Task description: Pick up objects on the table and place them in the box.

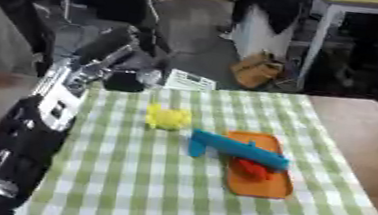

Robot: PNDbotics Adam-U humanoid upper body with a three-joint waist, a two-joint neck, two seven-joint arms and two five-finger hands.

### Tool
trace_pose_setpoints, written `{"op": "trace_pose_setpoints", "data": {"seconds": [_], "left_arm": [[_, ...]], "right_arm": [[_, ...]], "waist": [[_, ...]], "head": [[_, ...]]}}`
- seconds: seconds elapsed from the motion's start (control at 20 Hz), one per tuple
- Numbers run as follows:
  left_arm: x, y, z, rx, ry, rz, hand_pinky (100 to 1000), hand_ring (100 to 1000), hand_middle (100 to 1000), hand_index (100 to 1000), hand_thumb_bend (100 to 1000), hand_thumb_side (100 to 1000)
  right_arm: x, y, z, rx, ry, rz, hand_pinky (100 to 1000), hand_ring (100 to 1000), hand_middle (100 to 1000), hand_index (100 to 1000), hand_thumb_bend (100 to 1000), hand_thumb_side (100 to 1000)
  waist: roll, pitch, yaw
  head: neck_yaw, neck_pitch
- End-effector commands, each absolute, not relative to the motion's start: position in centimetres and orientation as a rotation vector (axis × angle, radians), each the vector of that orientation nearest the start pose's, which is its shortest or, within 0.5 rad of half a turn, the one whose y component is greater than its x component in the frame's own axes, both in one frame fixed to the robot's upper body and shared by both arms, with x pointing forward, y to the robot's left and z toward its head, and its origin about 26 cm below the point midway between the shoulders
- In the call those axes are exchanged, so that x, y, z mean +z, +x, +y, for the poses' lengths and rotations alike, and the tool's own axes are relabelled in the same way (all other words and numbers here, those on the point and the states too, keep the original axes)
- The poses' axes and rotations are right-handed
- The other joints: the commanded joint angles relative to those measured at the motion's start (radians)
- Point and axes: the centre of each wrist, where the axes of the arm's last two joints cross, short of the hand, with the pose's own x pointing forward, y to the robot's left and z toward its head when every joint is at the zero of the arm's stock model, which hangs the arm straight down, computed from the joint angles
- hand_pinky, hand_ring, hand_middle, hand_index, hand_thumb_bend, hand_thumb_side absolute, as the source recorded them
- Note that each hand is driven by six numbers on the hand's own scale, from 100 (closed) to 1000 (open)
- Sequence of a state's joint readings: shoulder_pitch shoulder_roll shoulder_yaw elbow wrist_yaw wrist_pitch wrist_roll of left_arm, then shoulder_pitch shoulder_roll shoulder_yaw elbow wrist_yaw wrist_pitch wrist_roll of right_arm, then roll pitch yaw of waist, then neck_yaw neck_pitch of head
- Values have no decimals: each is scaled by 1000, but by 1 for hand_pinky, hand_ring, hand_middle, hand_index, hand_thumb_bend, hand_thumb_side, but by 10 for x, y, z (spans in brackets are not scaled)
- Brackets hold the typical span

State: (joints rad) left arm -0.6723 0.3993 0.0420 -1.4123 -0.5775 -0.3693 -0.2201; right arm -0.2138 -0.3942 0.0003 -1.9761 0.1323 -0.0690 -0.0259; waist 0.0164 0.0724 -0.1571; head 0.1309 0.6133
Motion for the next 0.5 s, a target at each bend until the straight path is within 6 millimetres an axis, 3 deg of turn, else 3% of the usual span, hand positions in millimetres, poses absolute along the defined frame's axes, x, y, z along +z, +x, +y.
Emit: {"op": "trace_pose_setpoints", "data": {"seconds": [0.05, 0.5], "left_arm": [[231, 394, 310, -1015, 731, -2170, 643, 582, 652, 759, 102, 572], [212, 364, 321, -799, 616, -2173, 625, 562, 632, 751, 100, 683]], "right_arm": [[189, 291, -285, 512, -416, -2254, 525, 604, 737, 754, 100, 691], [189, 290, -284, 524, -412, -2248, 525, 603, 736, 754, 100, 692]], "waist": [[-6, -9, 5], [-5, -11, 24]], "head": [[-6, 7], [-8, 14]]}}
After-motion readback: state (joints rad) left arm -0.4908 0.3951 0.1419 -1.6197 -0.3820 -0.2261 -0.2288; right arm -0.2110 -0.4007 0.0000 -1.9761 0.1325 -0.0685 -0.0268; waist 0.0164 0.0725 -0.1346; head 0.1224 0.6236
